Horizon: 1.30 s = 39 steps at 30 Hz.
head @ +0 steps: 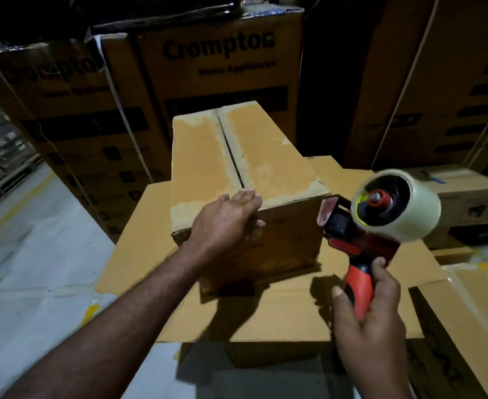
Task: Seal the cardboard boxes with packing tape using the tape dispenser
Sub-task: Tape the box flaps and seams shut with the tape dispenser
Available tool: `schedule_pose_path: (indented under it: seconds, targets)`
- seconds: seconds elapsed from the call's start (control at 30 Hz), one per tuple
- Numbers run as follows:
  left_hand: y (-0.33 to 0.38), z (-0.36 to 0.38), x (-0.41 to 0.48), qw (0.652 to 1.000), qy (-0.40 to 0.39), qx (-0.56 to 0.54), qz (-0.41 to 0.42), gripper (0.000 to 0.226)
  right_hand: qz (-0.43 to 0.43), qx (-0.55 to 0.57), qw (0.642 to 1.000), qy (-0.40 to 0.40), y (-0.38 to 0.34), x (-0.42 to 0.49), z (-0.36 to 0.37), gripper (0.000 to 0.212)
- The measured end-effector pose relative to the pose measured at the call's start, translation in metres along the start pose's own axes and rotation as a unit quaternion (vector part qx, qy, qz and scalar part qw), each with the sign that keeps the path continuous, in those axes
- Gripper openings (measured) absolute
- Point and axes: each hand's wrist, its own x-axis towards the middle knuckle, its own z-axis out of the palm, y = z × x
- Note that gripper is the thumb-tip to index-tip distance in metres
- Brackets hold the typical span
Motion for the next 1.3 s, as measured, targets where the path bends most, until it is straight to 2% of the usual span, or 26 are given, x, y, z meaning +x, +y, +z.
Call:
schedule_pose_path:
  seconds: [0.2,0.3,0.33,0.37,0.43,0.5,0.6,0.67,0.83,1.0,1.1,1.13,1.17,1.23,1.3]
  targets:
    - [-0.059,-0.006,-0.030,0.998,-0.018,-0.043,0.041,0.061,-0.134,-0.010,0.989,-0.061,-0.050,0.035,-0.005,0.069]
    - [-0.106,-0.004,-0.050,0.994,0.027,-0.014,0.108,0.063,-0.192,-0.032,0.978,-0.074,-0.074,0.059,0.010,0.067]
    - [-0.124,-0.001,-0.056,0.993,0.040,-0.011,0.108,0.062,-0.208,-0.035,0.974,-0.082,-0.081,0.066,0.016,0.067]
    - [-0.138,0.001,-0.063,0.994,0.054,-0.022,0.089,0.059,-0.221,-0.035,0.970,-0.091,-0.088,0.072,0.024,0.067]
    - [-0.147,0.005,-0.079,0.990,0.073,-0.117,-0.006,0.054,-0.239,-0.033,0.963,-0.121,-0.099,0.082,0.041,0.067]
    - [-0.130,0.013,-0.083,0.961,0.122,-0.213,-0.123,0.058,-0.241,-0.015,0.957,-0.161,-0.109,0.091,0.064,0.069]
    - [-0.092,0.023,-0.070,0.906,0.187,-0.238,-0.297,0.052,-0.228,0.006,0.944,-0.240,-0.122,0.107,0.102,0.072]
    - [-0.080,0.034,-0.060,0.874,0.213,-0.267,-0.345,0.047,-0.207,0.028,0.935,-0.287,-0.129,0.121,0.121,0.072]
    - [-0.083,0.045,-0.060,0.834,0.290,-0.392,-0.258,0.041,-0.144,0.074,0.915,-0.370,-0.131,0.132,0.133,0.064]
    - [-0.105,0.048,-0.058,0.837,0.276,-0.425,-0.203,0.050,-0.121,0.086,0.907,-0.394,-0.121,0.112,0.131,0.063]
    - [-0.117,0.042,-0.053,0.818,0.254,-0.483,-0.180,0.042,-0.119,0.143,0.908,-0.375,-0.117,0.101,0.122,0.064]
    - [-0.122,0.037,-0.051,0.818,0.235,-0.490,-0.189,0.045,-0.129,0.148,0.912,-0.359,-0.116,0.101,0.119,0.066]
    - [-0.127,0.031,-0.048,0.833,0.204,-0.472,-0.203,0.050,-0.138,0.145,0.919,-0.340,-0.116,0.103,0.116,0.067]
    - [-0.137,0.015,-0.042,0.900,0.091,-0.356,-0.235,0.055,-0.151,0.137,0.931,-0.303,-0.115,0.114,0.108,0.070]
    - [-0.136,-0.002,-0.033,0.954,-0.035,-0.181,-0.237,0.055,-0.150,0.141,0.941,-0.270,-0.114,0.130,0.100,0.071]
